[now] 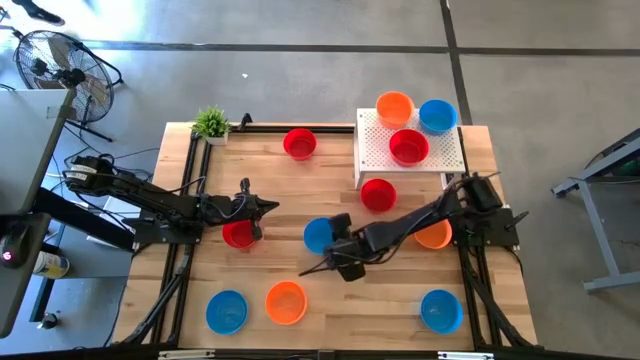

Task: Pick & Place Mini bowls
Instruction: Stack the blue bowl on top of the blue bowl on the shelf

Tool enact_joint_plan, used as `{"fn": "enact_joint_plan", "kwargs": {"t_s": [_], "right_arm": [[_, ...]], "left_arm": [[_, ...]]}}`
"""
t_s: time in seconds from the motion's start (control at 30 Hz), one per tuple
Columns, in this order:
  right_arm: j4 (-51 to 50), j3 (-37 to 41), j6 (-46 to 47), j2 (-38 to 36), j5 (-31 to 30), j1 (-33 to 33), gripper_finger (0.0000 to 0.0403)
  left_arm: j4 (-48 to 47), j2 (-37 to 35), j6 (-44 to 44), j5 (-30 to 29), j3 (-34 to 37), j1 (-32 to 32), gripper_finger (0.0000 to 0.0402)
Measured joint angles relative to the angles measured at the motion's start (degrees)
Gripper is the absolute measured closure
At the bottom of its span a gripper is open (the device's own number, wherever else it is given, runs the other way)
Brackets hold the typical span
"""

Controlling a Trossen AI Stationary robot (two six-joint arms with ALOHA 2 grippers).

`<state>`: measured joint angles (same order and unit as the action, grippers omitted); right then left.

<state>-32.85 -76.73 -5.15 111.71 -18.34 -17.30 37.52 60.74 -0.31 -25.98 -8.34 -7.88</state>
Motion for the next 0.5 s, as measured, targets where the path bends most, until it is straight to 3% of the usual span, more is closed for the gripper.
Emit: {"fn": "enact_joint_plan", "kwargs": {"t_s": [0.13,0.3,0.5], "right_arm": [[-0.4,-0.7,0.2,0.9,5.4,1.3,0.0313],[-1.0,-0.8,0.3,0.9,6.7,1.7,0.0388],[-4.3,-0.7,2.8,-0.4,8.1,0.8,0.039]], "left_arm": [[-0.2,0.0,0.0,0.0,0.0,0.0,0.0401],[-0.2,0.0,-0.1,0.0,0.0,0.0,0.0401],[-0.2,0.0,-0.1,0.0,0.0,0.0,0.0401]]}}
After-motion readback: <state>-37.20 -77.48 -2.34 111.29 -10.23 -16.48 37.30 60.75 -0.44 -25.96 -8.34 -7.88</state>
